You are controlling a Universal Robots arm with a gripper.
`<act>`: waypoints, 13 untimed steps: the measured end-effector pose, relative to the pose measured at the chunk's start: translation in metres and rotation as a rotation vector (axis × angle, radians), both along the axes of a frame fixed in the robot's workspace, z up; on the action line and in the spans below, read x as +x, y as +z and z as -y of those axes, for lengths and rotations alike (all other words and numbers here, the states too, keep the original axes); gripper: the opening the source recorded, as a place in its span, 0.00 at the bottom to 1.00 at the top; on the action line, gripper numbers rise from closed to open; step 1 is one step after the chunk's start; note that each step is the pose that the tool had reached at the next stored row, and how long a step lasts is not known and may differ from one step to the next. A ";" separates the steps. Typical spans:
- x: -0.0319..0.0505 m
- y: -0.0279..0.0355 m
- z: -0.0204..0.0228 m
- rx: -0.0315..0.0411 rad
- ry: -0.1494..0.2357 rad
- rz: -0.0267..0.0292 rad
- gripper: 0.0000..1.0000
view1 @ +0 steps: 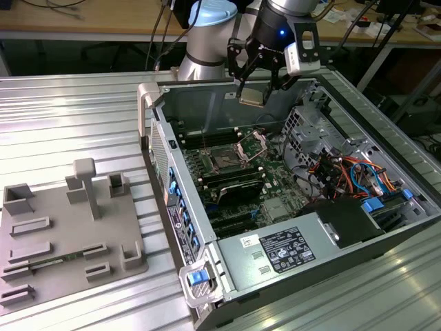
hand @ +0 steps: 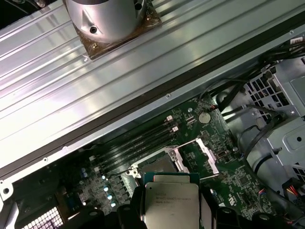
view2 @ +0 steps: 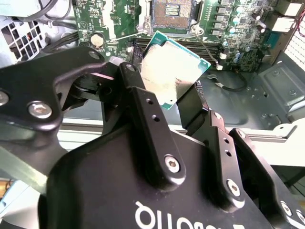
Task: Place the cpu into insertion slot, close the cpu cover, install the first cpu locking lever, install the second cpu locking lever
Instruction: 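Place the cpu into insertion slot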
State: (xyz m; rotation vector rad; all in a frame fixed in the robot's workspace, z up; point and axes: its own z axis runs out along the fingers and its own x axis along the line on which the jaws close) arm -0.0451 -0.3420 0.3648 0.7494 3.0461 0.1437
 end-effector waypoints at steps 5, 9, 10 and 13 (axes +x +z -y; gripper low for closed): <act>0.0000 -0.0001 0.0000 0.0000 -0.020 0.0000 0.55; 0.0000 -0.0002 0.0000 0.0000 -0.042 0.0000 0.55; 0.0000 -0.0002 0.0000 0.0000 -0.046 0.0000 0.55; -0.0001 -0.0002 0.0000 0.0000 -0.056 -0.0001 0.55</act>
